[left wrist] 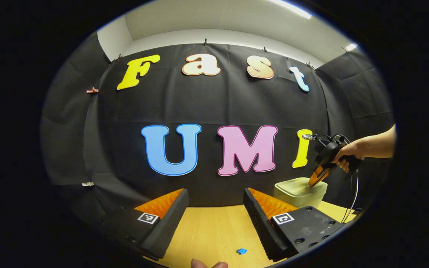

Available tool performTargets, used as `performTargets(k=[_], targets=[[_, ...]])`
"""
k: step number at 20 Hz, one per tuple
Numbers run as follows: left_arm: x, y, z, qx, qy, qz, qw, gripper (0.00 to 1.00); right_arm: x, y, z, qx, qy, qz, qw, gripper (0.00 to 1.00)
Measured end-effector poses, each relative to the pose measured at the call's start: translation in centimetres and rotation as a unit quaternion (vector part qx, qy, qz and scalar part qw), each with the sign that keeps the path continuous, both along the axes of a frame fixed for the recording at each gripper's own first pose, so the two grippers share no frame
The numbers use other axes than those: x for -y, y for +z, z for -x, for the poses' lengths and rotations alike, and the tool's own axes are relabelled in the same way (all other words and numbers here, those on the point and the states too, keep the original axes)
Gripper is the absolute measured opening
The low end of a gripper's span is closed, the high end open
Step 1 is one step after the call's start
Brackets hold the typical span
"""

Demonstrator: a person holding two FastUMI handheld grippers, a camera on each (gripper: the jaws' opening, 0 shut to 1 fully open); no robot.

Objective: Press the lid of the desktop garbage bin to open it, pick up the crumpled paper on the desktop and throw it into the bin, then pick up the pop can on the desktop and drop it into the bin, and finally close the garbage bin lid.

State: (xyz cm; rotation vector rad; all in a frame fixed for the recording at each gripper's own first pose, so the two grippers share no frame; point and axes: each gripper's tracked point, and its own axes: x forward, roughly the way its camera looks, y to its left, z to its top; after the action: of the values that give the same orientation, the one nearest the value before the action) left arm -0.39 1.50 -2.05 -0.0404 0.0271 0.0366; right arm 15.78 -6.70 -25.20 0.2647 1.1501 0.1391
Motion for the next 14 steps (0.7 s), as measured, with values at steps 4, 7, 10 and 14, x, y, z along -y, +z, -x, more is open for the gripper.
performTargets(k=[4,7,10,14], targets=[[0.1,0.1,-0.1,0.000,0.000,-0.004,1.000,0.95,0.0,-0.1,-0.4,-0.001,0.005,-0.013,1.000,0.06],[0.3,0.2,-0.2,0.001,-0.002,-0.004,1.000,0.95,-0.2,-0.3,-0.3,0.003,0.019,-0.009,1.000,0.05],[0.5,0.2,-0.3,0.001,-0.004,-0.003,1.000,0.95,-0.1,0.1,-0.4,0.007,0.013,-0.001,1.000,0.06],[0.7,0.7,-0.4,0.008,-0.010,-0.014,1.000,0.95,-0.8,2.3,-1.3,0.052,-0.001,-0.013,0.999,0.06]])
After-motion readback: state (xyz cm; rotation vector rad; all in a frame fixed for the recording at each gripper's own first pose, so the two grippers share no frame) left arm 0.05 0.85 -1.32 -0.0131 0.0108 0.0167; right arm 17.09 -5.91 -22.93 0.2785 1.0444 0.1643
